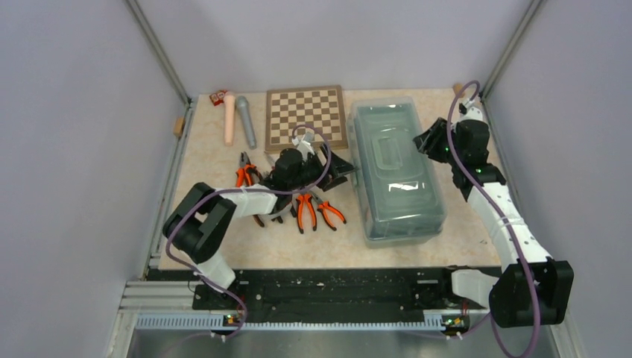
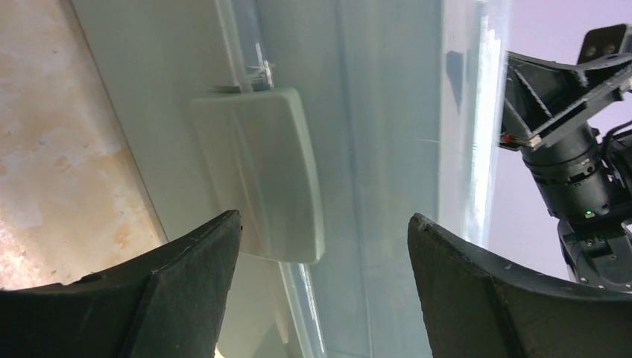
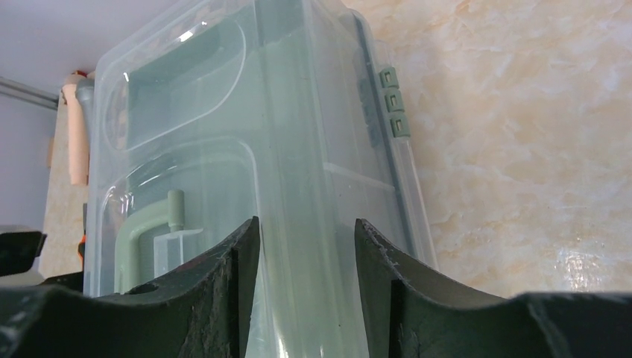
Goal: Pack the tool kit
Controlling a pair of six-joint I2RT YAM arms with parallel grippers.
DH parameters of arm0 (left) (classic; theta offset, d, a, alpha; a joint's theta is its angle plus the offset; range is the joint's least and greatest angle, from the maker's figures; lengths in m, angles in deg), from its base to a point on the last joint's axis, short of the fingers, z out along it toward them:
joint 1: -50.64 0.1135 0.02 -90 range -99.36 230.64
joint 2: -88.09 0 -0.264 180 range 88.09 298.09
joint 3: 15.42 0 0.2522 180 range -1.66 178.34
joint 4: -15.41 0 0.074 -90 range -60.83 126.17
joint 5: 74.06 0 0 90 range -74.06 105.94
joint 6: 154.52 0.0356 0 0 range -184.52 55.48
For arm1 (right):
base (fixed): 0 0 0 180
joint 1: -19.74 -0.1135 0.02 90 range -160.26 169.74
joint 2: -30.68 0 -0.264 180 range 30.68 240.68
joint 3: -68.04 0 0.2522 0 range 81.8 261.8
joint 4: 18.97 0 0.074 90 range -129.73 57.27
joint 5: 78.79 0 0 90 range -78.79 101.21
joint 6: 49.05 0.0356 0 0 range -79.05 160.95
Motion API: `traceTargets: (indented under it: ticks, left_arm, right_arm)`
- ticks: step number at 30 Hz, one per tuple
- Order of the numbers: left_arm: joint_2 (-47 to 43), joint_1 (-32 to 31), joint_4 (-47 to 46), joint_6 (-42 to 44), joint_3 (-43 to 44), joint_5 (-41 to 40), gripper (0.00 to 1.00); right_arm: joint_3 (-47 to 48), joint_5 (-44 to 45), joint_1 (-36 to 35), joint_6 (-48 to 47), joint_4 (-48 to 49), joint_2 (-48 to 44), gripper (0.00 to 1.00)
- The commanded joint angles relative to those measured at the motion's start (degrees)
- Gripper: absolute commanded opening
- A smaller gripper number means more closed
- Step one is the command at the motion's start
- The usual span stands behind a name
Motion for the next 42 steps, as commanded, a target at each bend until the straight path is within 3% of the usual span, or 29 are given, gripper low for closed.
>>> traceTargets:
  ticks: [1, 9, 15, 30, 42]
  left_arm:
    - [3.77, -0.06, -11.45, -2.53, -0.20, 1.02, 0.85]
    - [13.93, 1.83, -34.82, -9.63, -3.88, 3.25, 0.83]
    - [18.96, 1.86, -43.70, -12.89, -3.57, 5.45, 0.83]
    - [22.66, 1.30, -46.08, -13.12, -1.53, 7.50, 0.87]
    - [26.06, 1.00, -50.20, -14.37, -1.12, 7.94, 0.88]
  right_arm:
    - [-2.53, -6.08, -1.51, 0.68, -3.69, -0.34, 0.48]
    - [-3.47, -8.86, -1.51, -0.57, -3.30, 0.62, 0.48]
    - [-2.73, -10.13, -1.51, -2.40, -5.61, 0.83, 0.51]
    - [-1.60, -11.50, -2.20, -7.49, -12.52, 1.70, 0.55]
    - [-2.92, -6.90, -5.04, -9.76, -14.39, 2.25, 0.52]
